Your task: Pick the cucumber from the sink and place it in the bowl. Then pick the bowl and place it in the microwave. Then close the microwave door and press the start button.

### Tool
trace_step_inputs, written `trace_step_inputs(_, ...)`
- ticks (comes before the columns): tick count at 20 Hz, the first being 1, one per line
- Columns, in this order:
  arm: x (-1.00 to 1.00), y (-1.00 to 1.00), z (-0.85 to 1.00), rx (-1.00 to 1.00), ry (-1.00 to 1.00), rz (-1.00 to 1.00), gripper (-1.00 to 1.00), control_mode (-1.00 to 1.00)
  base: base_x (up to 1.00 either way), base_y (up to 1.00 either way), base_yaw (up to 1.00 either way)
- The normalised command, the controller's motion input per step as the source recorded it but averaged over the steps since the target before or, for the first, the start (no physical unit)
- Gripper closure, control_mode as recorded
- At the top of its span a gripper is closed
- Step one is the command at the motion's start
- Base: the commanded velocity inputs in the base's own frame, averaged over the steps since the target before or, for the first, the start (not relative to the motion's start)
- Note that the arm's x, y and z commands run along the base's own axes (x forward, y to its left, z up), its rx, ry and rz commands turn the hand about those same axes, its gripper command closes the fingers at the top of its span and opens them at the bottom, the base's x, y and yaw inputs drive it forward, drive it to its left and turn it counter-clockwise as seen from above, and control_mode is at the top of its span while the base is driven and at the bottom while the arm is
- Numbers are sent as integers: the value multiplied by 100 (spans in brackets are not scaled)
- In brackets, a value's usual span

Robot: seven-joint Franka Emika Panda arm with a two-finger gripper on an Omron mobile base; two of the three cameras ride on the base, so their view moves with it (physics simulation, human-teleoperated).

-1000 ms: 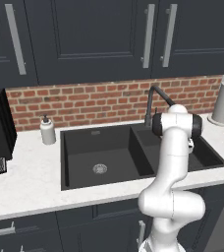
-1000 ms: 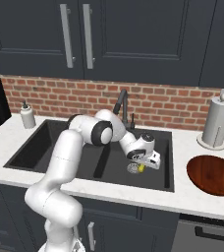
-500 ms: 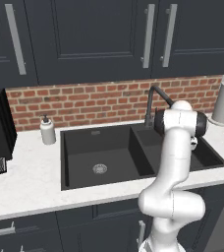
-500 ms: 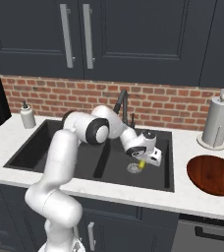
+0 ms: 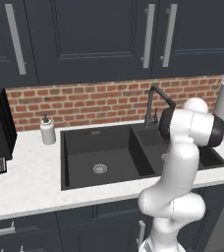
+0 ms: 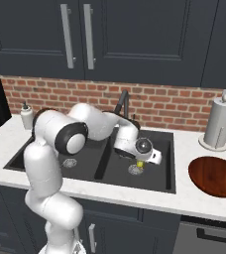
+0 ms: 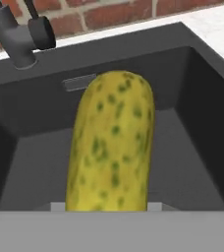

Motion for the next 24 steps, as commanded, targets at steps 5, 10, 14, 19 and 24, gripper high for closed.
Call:
trace_step_inputs(5, -77, 0, 100, -4, -22, 7, 100, -100, 0, 0, 0)
trace_step_inputs(10, -49, 0, 100, -6, -4, 0, 100, -100, 0, 0, 0)
trace_step_inputs(14, -29, 0, 100, -2, 0, -1, 100, -100, 0, 0, 0)
trace_step_inputs(19, -22, -9, 100, 0, 0, -3, 100, -100, 0, 0, 0)
trace_step_inputs(24, -35, -37, 100, -3, 18, -17, 100, -100, 0, 0, 0)
